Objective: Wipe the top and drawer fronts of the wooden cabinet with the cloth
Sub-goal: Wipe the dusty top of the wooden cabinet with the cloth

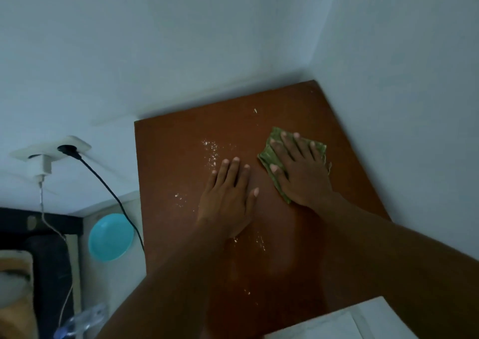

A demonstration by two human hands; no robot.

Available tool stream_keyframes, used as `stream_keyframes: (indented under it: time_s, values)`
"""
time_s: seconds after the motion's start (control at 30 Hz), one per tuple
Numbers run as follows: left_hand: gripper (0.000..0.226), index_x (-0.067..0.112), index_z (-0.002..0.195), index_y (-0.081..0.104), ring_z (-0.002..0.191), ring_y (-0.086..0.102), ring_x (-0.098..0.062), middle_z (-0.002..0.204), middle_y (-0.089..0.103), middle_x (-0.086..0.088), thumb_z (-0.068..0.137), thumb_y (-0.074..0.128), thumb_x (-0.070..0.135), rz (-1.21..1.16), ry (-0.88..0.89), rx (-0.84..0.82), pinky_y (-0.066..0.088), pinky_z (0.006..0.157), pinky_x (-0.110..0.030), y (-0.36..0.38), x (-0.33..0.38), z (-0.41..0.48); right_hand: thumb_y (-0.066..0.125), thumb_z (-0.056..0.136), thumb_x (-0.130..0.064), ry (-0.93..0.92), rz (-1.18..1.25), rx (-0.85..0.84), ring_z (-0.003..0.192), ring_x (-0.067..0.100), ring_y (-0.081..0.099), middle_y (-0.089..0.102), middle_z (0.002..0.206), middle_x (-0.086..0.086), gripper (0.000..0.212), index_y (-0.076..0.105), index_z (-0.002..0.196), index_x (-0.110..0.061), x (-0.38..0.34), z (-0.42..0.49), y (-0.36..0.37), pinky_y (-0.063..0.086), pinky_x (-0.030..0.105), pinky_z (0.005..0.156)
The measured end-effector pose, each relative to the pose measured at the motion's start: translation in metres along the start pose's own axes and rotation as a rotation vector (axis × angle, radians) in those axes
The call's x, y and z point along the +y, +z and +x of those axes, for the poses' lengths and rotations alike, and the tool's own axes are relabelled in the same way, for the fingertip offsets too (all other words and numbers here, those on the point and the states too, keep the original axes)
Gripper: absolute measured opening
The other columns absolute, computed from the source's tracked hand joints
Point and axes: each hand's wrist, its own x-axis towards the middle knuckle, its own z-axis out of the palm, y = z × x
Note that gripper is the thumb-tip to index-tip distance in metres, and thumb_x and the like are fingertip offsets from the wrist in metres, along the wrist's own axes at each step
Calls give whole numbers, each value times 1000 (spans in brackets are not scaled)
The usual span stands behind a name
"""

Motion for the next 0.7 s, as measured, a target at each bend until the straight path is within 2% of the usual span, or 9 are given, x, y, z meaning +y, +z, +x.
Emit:
stream_keyframes:
  time_s: [0.17,0.3,0.43,0.5,0.57,0.63,0.7]
  values:
    - [66,23,162,2,155,-12,-22,170,-8,-3,105,13,54,-27,-91,-10,0,126,-43,19,17,-66,24,101,-50,-26,22,-13,155,26,7,14,167,-1,60,18,158,-33,-20,-84,3,13,53,123]
    - [66,22,162,4,155,-9,-23,170,-5,-4,104,13,54,-71,-134,-4,2,125,-43,41,35,-121,31,101,-46,-79,56,22,154,26,12,21,166,-1,58,27,156,-31,-32,-155,8,17,52,122]
    - [73,23,161,9,156,-4,-24,170,1,-5,98,3,58,-69,-178,22,6,124,-44,61,49,-161,28,101,-41,-114,112,18,154,22,13,24,164,-5,54,34,153,-32,-37,-201,8,17,50,123]
    - [73,23,161,9,156,-3,-25,170,0,-5,98,3,60,-73,-195,17,6,124,-44,65,52,-173,32,101,-37,-140,184,60,152,23,22,35,160,-5,49,44,148,-30,-40,-215,10,23,50,121]
    - [68,24,161,7,156,-6,-24,170,-3,-4,102,9,57,-85,-205,-2,4,124,-44,66,53,-182,55,97,-23,-177,209,146,145,25,38,50,150,-1,42,57,139,-25,-43,-225,10,34,49,115]
    - [67,24,161,6,156,-7,-24,170,-5,-3,103,12,56,-97,-210,-20,3,124,-43,64,52,-187,78,80,-7,-184,227,226,129,28,58,65,133,6,51,65,128,-17,-48,-231,8,46,46,103]
    - [66,24,161,6,156,-6,-24,170,-4,-3,104,13,56,-98,-216,-28,3,124,-43,60,47,-188,74,80,-6,-209,254,286,104,32,71,74,114,11,41,69,120,-15,-53,-232,-1,58,43,85]
